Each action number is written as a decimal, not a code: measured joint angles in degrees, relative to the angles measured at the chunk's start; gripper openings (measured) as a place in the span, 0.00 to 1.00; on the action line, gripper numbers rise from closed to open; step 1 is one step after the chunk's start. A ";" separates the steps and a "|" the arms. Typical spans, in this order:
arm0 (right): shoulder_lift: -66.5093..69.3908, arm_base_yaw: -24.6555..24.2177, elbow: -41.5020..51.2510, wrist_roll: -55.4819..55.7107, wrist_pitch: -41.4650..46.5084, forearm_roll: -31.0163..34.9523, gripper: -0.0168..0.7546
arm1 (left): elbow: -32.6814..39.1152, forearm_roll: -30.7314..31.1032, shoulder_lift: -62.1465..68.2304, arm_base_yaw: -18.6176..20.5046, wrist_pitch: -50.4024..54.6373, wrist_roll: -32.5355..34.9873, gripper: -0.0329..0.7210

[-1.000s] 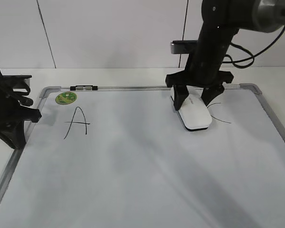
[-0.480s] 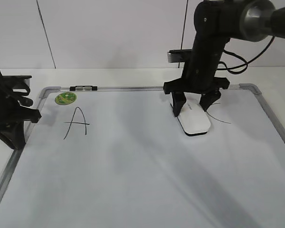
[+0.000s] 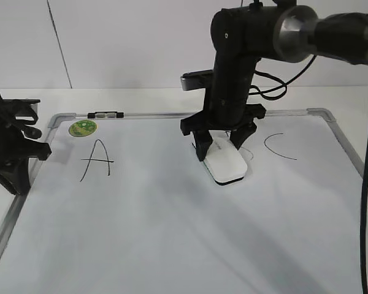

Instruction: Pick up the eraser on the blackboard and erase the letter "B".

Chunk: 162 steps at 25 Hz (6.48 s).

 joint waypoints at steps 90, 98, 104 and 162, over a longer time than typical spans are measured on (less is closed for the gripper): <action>-12.30 -2.92 0.02 3.41 0.00 -3.50 0.72 | 0.00 0.06 0.00 0.00 0.92 0.00 0.10; -22.88 -15.75 17.99 1.36 0.00 -2.84 0.72 | 0.00 0.06 0.00 0.00 1.01 0.00 0.10; -26.80 -24.66 27.70 -7.06 0.00 3.05 0.72 | 0.00 0.06 0.00 0.00 1.01 0.00 0.10; -20.46 -27.45 33.16 -10.21 -9.50 -0.28 0.73 | 0.00 -0.23 0.00 0.00 1.05 0.10 0.11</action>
